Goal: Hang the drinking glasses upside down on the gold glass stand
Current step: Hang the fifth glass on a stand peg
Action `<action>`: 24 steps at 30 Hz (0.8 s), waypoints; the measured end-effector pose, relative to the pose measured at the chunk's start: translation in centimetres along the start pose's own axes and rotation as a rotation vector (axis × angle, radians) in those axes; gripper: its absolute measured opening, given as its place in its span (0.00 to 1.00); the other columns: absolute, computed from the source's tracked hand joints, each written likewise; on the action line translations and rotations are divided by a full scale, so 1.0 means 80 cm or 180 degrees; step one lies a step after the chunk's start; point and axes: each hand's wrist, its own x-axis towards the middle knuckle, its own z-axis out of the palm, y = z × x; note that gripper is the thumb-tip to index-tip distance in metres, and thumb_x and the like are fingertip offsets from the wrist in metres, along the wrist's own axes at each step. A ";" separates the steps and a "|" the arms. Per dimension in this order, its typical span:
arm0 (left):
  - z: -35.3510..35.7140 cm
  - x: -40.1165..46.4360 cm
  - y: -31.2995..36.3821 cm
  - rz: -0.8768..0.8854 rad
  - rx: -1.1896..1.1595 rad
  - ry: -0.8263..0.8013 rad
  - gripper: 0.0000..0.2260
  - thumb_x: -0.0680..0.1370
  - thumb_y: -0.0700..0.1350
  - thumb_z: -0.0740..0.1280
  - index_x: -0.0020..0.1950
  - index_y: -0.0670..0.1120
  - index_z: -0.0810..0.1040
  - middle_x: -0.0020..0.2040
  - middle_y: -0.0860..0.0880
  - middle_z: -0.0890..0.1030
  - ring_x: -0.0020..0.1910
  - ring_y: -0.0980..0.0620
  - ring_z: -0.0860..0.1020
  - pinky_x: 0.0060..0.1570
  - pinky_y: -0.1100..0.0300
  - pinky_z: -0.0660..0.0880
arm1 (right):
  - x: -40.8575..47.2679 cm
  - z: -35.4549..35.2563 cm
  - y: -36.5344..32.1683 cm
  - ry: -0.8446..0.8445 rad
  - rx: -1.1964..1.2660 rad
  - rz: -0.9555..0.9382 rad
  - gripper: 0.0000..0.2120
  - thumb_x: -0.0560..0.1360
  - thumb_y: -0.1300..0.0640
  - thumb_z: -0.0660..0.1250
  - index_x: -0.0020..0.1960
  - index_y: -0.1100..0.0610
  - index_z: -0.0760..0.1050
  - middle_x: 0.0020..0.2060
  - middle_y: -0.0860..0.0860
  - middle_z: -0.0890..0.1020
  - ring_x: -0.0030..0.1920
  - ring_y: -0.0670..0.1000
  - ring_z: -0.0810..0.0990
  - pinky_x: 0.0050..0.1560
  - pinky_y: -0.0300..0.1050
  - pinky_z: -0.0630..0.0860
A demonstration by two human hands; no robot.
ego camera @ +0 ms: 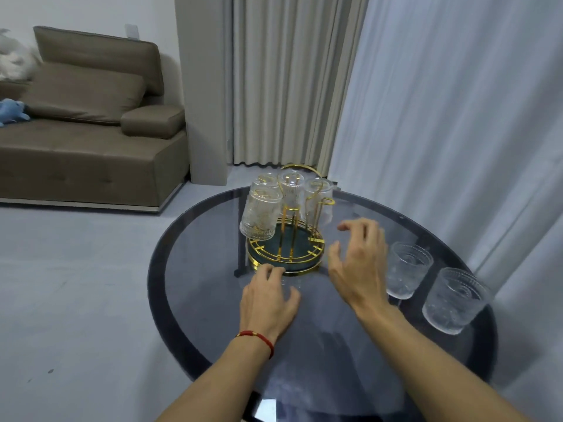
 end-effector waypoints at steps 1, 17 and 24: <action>-0.002 -0.002 0.009 0.0039 -0.0144 0.0095 0.18 0.76 0.49 0.68 0.65 0.46 0.77 0.61 0.49 0.75 0.57 0.48 0.77 0.55 0.50 0.76 | -0.018 -0.013 0.019 0.0032 -0.0128 0.0127 0.14 0.71 0.63 0.70 0.56 0.59 0.76 0.54 0.57 0.76 0.53 0.58 0.74 0.51 0.50 0.71; 0.005 -0.048 0.111 0.0160 -0.0875 -0.0082 0.14 0.75 0.43 0.70 0.61 0.48 0.78 0.58 0.52 0.73 0.61 0.53 0.69 0.56 0.63 0.65 | -0.088 -0.098 0.174 -0.0143 0.0323 0.2714 0.54 0.75 0.51 0.78 0.84 0.61 0.42 0.79 0.69 0.64 0.75 0.70 0.69 0.72 0.62 0.68; 0.001 -0.049 0.117 0.0090 -0.0931 -0.0291 0.14 0.77 0.44 0.70 0.63 0.49 0.78 0.60 0.53 0.76 0.64 0.54 0.69 0.60 0.61 0.65 | -0.084 -0.107 0.178 0.0378 0.0301 0.2727 0.40 0.68 0.45 0.80 0.72 0.60 0.68 0.67 0.62 0.79 0.65 0.65 0.77 0.63 0.57 0.74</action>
